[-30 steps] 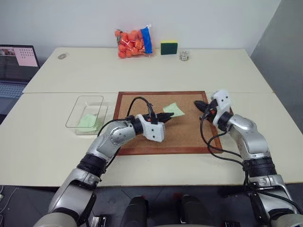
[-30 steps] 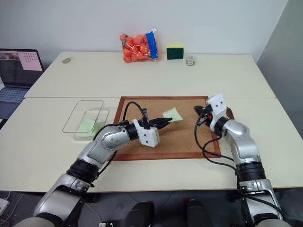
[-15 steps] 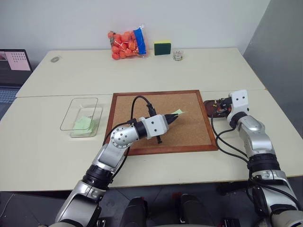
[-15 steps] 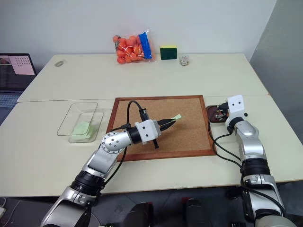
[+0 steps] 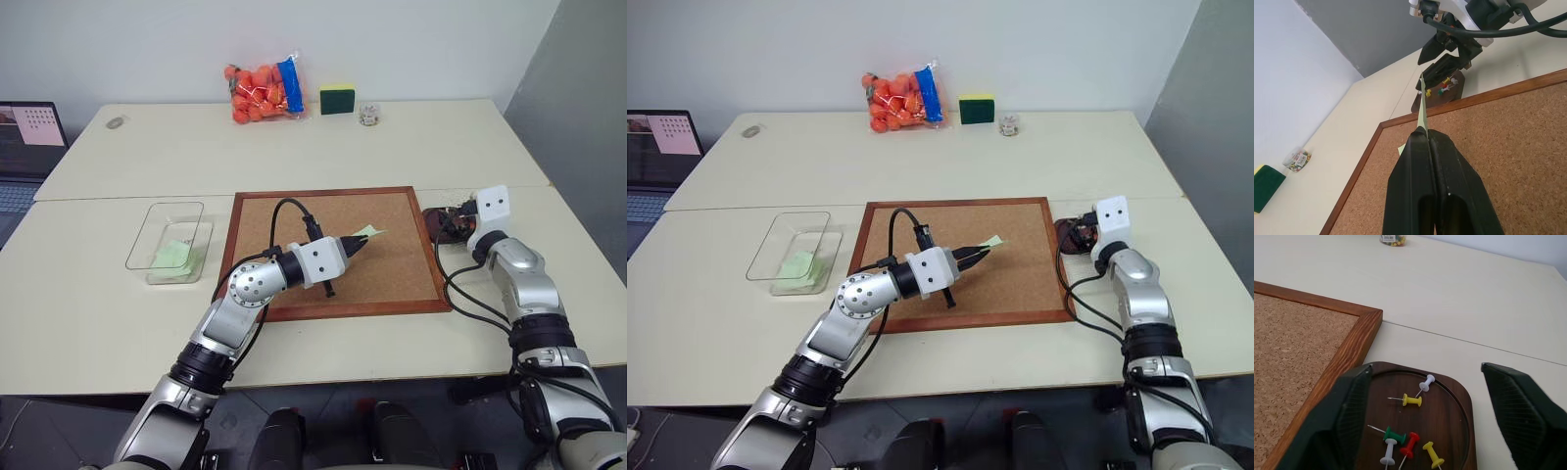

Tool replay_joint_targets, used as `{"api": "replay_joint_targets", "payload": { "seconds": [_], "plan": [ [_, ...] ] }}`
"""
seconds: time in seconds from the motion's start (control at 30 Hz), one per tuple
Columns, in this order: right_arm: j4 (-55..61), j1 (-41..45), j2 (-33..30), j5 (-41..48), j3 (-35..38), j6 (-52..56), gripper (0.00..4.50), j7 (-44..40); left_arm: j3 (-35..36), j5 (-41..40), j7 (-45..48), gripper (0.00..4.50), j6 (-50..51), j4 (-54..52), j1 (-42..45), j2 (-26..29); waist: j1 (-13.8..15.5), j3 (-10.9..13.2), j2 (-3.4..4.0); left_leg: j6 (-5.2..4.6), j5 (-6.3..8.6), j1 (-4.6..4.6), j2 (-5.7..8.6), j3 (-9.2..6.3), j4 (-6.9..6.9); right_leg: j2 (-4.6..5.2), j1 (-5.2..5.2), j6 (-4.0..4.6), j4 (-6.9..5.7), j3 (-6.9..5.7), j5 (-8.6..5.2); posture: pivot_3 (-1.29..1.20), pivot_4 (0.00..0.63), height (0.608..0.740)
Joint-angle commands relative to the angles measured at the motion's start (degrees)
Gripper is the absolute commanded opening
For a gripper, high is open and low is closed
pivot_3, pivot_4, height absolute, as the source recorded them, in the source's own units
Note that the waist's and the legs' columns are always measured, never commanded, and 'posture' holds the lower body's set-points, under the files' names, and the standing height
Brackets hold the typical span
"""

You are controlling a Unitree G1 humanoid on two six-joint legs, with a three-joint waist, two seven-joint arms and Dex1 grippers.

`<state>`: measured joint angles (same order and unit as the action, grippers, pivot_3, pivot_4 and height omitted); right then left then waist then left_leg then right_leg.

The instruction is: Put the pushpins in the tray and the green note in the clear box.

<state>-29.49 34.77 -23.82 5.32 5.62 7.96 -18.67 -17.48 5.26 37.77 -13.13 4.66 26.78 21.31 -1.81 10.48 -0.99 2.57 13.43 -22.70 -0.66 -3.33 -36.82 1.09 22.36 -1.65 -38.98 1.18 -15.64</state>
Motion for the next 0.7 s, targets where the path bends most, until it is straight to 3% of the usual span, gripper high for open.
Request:
{"api": "replay_joint_targets", "payload": {
  "seconds": [0.03, 0.3, 0.5, 0.7],
  "plan": [
    [7.16, -1.6, 0.17, 2.15, 0.24, -3.0, 4.14, -3.98, 2.66, -0.98, -1.81, 0.0, 1.11, -2.79, 0.41, -0.56, 0.01, 0.0, 0.0, 0.0, 0.0, 0.0, 0.0, 0.0, 0.0, 0.0, 0.0, 0.0, 0.0, 0.0, 0.0, 0.0, 0.15, 0.74],
    [31.14, -10.75, -0.11, 13.97, -5.03, 0.82, 4.14, -22.68, 9.7, -2.31, -11.24, 0.0, 13.63, -7.9, -0.2, -5.16, -0.03, 0.02, 0.01, 0.0, 0.0, -0.02, -0.02, -0.07, -0.02, -0.01, -0.01, -0.03, 0.03, -0.05, -0.01, 0.0, 0.15, 0.74],
    [40.42, -11.41, -0.53, 16.64, -7.89, 6.08, 4.14, -25.35, 17.34, 0.87, -22.9, 0.0, 24.05, -14.37, -0.99, -7.38, 0.0, 0.03, -0.01, 0.0, 0.01, 0.0, -0.03, -0.17, -0.06, -0.01, -0.06, -0.29, 0.03, -0.12, -0.16, 0.0, 0.15, 0.74],
    [44.57, -8.76, 1.62, 18.94, -9.62, 9.9, 4.14, -25.03, 31.65, 6.06, -42.55, 0.0, 40.08, -22.97, -1.83, -12.17, -0.02, 0.07, -0.07, 0.0, 0.01, -0.02, -0.03, -0.27, -0.05, -0.01, -0.04, -0.3, 0.03, -0.17, -0.17, 0.0, 0.15, 0.74]
  ]
}}
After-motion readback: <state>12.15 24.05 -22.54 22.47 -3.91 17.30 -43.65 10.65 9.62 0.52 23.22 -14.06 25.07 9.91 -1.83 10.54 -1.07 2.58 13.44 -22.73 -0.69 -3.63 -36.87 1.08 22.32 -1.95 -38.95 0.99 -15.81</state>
